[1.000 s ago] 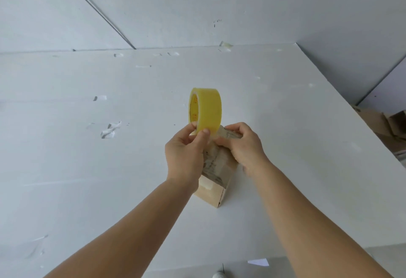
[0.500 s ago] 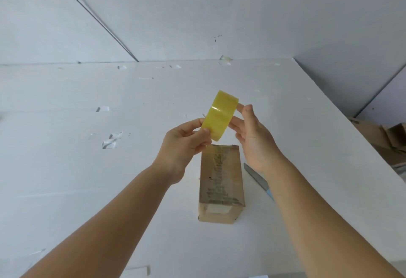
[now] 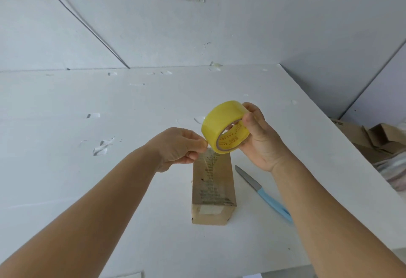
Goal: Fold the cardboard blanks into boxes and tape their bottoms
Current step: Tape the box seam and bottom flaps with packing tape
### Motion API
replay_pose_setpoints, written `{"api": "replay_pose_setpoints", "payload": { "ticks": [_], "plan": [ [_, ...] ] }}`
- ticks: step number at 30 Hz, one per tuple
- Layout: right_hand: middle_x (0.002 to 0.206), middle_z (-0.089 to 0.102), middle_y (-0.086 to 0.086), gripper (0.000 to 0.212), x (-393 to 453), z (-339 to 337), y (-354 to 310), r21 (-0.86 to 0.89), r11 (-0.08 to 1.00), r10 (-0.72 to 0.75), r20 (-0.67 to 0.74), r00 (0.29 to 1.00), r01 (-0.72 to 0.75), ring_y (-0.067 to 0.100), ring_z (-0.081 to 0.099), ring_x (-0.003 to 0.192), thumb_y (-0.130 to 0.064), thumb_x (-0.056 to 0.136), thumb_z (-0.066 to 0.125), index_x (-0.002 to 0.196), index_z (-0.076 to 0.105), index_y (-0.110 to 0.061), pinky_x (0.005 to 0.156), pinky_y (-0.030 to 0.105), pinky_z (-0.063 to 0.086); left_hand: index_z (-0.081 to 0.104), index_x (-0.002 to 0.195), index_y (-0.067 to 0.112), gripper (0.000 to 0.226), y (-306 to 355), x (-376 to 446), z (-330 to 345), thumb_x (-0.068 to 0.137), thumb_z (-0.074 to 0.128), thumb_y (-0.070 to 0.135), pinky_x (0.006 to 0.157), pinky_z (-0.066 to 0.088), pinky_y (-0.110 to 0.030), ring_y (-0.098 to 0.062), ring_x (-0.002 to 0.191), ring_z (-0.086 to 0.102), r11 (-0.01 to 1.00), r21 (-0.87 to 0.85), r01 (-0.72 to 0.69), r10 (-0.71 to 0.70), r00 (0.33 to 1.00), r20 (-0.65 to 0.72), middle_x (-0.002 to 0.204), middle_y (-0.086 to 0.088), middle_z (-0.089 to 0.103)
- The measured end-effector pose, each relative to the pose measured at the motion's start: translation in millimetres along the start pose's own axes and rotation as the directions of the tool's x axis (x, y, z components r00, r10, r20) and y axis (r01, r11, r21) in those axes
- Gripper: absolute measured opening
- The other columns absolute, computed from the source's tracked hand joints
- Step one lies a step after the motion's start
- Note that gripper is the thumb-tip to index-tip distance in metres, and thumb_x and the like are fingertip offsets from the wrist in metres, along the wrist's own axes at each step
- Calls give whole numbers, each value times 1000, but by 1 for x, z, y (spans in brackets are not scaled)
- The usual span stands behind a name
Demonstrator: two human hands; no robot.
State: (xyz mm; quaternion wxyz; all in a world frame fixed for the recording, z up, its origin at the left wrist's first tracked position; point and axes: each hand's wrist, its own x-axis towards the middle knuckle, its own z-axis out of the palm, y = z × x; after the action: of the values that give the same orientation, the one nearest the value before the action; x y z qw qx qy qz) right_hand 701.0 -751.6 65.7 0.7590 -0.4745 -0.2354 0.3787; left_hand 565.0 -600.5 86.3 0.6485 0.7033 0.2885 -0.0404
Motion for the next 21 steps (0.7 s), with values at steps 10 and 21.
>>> {"api": "replay_pose_setpoints", "payload": {
  "ticks": [10, 21],
  "plan": [
    [78, 49, -5, 77, -6, -1, -10, 5, 997, -80, -52, 995, 81, 13, 53, 76, -70, 33, 83, 95, 56, -34, 81, 35, 46, 67, 85, 5, 3, 8, -2, 10, 86, 67, 7, 61, 56, -22, -13, 63, 65, 984, -177, -8, 6, 1000, -10, 74, -9, 67],
    [79, 52, -8, 25, -17, -3, -26, -412, 906, -206, -222, 953, 100, 10, 48, 71, -54, 63, 64, 81, 66, -36, 74, 31, 44, 69, 78, 0, 9, 6, 2, -9, 84, 66, 5, 60, 53, -18, -10, 59, 59, 993, 116, -29, 45, 989, -138, 68, -7, 62]
  ]
}}
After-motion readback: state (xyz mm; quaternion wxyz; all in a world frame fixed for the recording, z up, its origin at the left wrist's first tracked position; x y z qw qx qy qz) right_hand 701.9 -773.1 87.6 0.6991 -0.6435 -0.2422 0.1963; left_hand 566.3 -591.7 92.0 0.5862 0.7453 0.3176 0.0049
